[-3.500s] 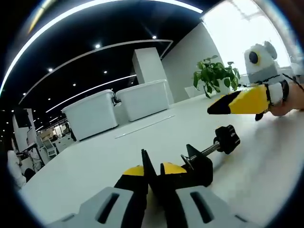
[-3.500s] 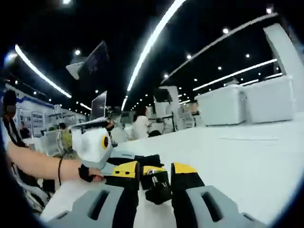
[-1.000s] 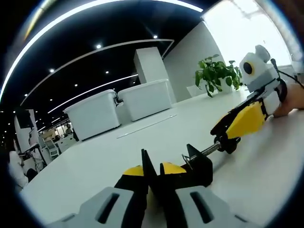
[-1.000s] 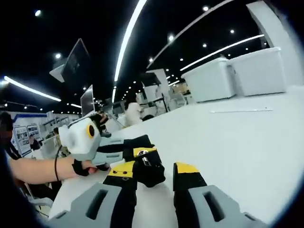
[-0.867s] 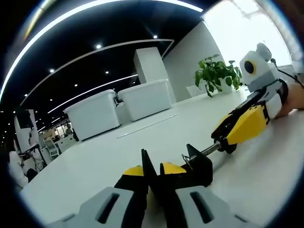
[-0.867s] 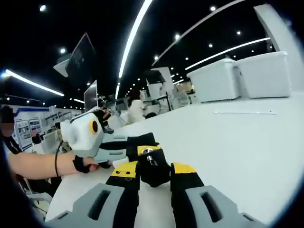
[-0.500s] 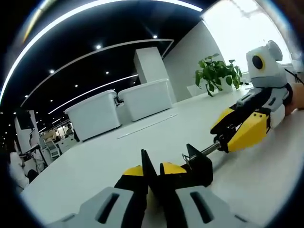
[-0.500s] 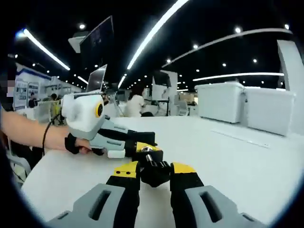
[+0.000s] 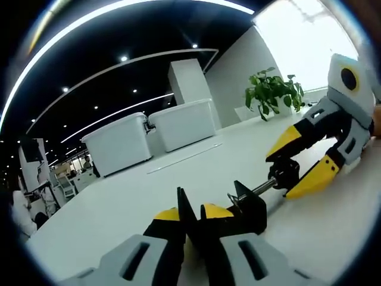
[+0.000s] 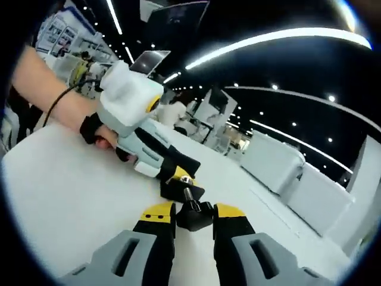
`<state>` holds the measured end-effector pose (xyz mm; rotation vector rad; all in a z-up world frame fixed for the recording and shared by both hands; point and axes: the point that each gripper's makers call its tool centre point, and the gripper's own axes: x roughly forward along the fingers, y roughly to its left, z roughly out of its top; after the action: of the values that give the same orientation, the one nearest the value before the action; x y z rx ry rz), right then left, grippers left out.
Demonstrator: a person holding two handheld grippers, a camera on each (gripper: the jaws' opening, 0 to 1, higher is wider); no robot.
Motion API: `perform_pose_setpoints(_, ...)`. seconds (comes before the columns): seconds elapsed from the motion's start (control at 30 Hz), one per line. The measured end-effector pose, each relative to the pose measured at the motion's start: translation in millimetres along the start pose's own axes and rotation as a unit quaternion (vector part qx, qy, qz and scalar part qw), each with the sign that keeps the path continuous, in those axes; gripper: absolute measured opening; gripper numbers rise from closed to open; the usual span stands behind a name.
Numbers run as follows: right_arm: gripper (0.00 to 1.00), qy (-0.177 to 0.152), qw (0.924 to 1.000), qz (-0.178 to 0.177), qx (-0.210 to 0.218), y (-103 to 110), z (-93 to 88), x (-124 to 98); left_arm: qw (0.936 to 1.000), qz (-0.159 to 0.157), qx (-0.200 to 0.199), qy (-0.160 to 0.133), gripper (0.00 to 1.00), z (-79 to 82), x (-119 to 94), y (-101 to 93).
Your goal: Clamp the fixed fixture on the desktop, loosen the retaining clip, secure it to the edge of the desk, and tighten the retaining clip.
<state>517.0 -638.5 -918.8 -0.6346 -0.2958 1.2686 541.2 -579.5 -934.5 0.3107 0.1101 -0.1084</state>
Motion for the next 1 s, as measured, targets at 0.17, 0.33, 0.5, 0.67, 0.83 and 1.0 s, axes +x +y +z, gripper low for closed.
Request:
perform_pose_setpoints(0.17,0.23,0.018,0.9921,-0.010,-0.124,3.4,1.2,0.6,1.0000,0.001,0.001,0.000,0.11,-0.3,-0.4,-0.1)
perform_pose_setpoints(0.33,0.23,0.020,0.9894,-0.013,-0.144,5.6,3.8,-0.4,1.0000,0.001,0.002,0.000,0.11,-0.2,-0.2,0.1)
perform_pose_setpoints(0.5,0.26,0.015,0.9968,-0.018,-0.076,-1.0,0.1,1.6,1.0000,0.001,0.001,0.000,0.11,-0.2,-0.4,0.0)
perform_pose_setpoints(0.67,0.35,-0.009,0.9951,-0.005,0.099,-9.7,-0.5,-3.2,1.0000,0.000,0.000,0.000,0.11,-0.1,-0.3,-0.2)
perform_pose_setpoints(0.83,0.34,-0.044,0.9408,0.007,0.336,-24.6,0.1,-10.1,1.0000,-0.001,-0.001,0.000,0.11,-0.2,0.2,-0.1)
perform_pose_setpoints(1.0,0.37,-0.036,0.8901,0.003,0.454,-32.5,-18.3,-11.9,1.0000,0.000,0.000,0.000,0.11,-0.1,0.5,0.0)
